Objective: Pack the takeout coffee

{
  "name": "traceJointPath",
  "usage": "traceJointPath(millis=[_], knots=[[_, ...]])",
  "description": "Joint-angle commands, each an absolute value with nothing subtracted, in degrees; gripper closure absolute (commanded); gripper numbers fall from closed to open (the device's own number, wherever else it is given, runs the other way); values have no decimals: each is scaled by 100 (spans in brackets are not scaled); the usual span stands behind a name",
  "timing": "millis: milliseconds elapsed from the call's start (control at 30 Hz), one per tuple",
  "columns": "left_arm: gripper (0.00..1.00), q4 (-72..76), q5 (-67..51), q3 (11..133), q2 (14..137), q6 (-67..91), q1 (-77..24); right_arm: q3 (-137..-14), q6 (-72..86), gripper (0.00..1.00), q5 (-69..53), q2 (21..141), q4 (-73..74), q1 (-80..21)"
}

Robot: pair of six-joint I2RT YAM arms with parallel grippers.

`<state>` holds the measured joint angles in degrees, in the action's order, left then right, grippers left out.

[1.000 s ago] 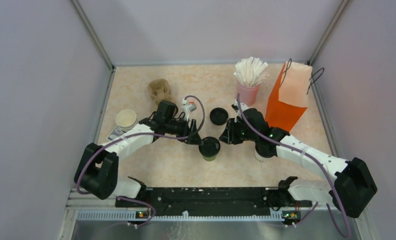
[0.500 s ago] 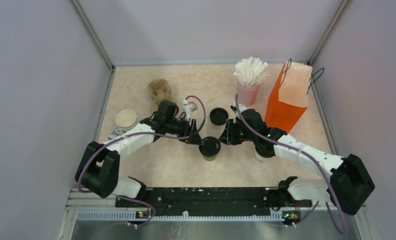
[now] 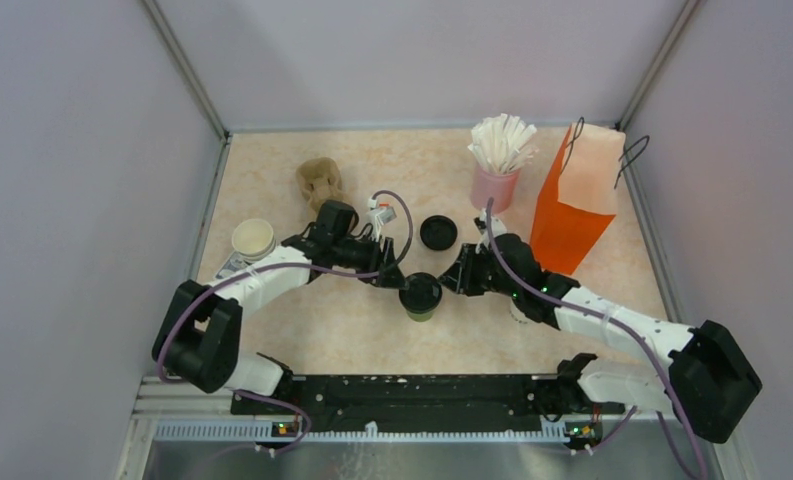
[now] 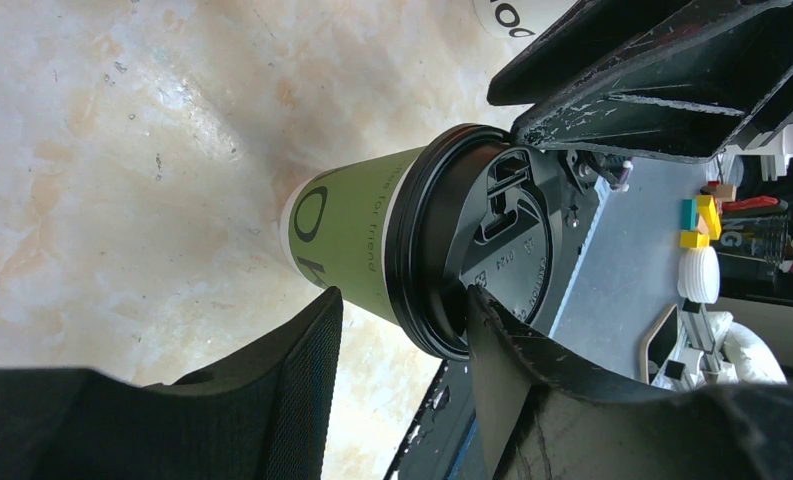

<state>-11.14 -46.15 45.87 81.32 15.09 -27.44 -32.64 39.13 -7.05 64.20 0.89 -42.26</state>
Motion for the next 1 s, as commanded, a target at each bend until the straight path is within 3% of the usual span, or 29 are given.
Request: traceJointPath(millis=[0, 333, 533, 733, 867, 967], knots=[[47, -1143, -4037, 4560, 8406, 1257, -2775, -2722, 3965, 75, -43, 6797, 1176, -4505], [48, -1077, -3974, 4499, 8642, 1270, -2771, -1858, 4509, 76, 256, 6417, 1026, -4599], [46, -899, -4212, 4499, 8469, 1557, -2771, -2566, 4342, 75, 110, 5988, 995, -4597], [23, -875, -4376, 5135, 8315, 1687, -2768, -3506, 4412, 74, 78, 5582, 1092, -4545], [7, -1172, -4000, 5581, 8219, 1523, -2756, -3640, 4195, 67, 131, 5507, 1188, -4549], [1, -1261, -3552, 5649, 7943, 1405, -2745, -3853, 3894, 64, 147, 5532, 1291, -4544]])
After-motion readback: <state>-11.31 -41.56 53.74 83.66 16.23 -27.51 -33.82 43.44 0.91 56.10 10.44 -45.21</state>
